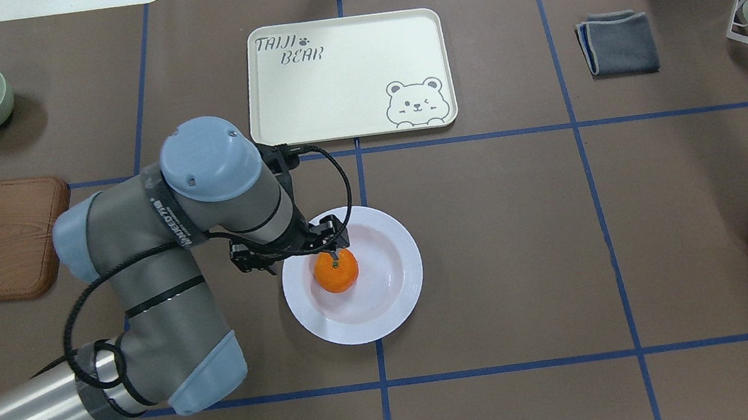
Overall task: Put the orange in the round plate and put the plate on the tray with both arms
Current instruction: 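Open the left gripper and withdraw it while the right arm reaches toward the plate, then grip the rim of the white plate nearest the right gripper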
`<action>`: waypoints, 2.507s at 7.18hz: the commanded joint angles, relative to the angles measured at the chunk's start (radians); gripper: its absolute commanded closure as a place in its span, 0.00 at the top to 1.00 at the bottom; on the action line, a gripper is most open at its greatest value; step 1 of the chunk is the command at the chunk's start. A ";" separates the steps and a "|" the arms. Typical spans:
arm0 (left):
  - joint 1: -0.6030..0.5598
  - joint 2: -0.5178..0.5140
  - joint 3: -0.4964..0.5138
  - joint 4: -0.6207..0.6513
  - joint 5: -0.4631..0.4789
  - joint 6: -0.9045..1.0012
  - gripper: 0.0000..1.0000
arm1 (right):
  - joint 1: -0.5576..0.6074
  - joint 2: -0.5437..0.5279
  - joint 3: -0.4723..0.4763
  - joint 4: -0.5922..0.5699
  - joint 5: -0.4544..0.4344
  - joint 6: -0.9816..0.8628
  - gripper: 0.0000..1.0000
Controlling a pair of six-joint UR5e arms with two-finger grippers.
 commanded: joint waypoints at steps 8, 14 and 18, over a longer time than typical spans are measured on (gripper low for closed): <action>-0.305 0.175 -0.101 0.086 0.010 0.269 0.99 | -0.594 0.289 -0.121 0.669 -0.124 1.081 1.00; -0.339 0.183 -0.052 0.085 0.053 0.321 0.99 | -0.892 0.324 -0.194 1.097 -0.528 1.466 1.00; -0.357 0.179 -0.033 0.086 0.047 0.326 0.99 | -0.957 0.339 -0.307 1.313 -0.638 1.530 1.00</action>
